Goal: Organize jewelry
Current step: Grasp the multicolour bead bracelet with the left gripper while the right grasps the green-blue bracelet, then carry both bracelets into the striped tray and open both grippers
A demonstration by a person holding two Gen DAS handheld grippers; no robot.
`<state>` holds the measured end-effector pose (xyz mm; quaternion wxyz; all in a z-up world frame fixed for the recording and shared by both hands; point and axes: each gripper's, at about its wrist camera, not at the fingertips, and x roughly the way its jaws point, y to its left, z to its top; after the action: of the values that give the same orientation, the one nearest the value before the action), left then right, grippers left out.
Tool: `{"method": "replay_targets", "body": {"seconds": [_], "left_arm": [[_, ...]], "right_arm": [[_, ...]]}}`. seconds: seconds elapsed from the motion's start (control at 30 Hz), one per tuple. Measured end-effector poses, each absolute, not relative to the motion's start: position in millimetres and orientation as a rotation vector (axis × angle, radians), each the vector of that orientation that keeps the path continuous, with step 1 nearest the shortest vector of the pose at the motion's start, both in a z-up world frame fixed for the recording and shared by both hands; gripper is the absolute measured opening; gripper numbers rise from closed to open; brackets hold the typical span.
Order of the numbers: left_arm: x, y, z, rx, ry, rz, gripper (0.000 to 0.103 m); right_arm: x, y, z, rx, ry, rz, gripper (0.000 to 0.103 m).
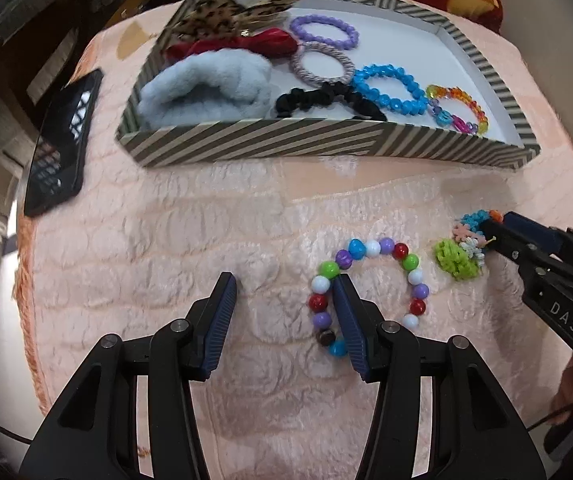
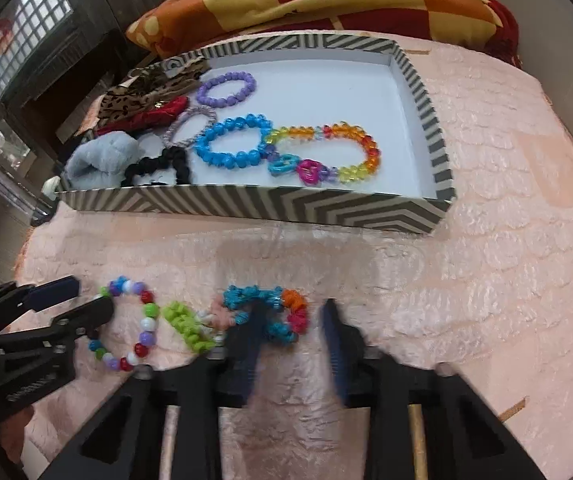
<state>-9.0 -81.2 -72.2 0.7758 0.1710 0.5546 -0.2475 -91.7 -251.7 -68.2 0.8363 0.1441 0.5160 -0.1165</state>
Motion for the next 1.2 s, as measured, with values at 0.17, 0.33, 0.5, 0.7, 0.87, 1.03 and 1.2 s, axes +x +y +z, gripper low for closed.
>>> {"method": "replay_targets", "body": {"seconds": [0.17,0.33,0.5,0.7,0.87,1.03,1.2], "left_arm": [[-9,-86,-70,0.391,1.169,-0.584,0.019],[1,-81,-64,0.339,1.21,-0.624,0.008],[4,-73,-32,0.304,1.166,-0.667,0.008],[4,-79,12,0.311,1.084,-0.703,0.008],[11,-88,43,0.324,1.015,-0.703,0.008],[18,-102,61,0.347,0.965,-0.7,0.008],[24,-122,71,0.37,0.93,-0.716,0.008]], "right_arm": [[-102,-260,-55,0.37,1.05,-0.234,0.013],[-114,-260,-23,0.395,0.992,-0.204,0.013],[-117,-259,8,0.385,0.926,-0.186,0.013],[-115,-267,37,0.367,0.867,-0.189,0.013],[-110,-275,50,0.345,0.849,-0.205,0.013],[-99,-280,53,0.328,0.856,-0.212,0.013],[-85,-288,53,0.31,0.867,-0.227,0.013]]}}
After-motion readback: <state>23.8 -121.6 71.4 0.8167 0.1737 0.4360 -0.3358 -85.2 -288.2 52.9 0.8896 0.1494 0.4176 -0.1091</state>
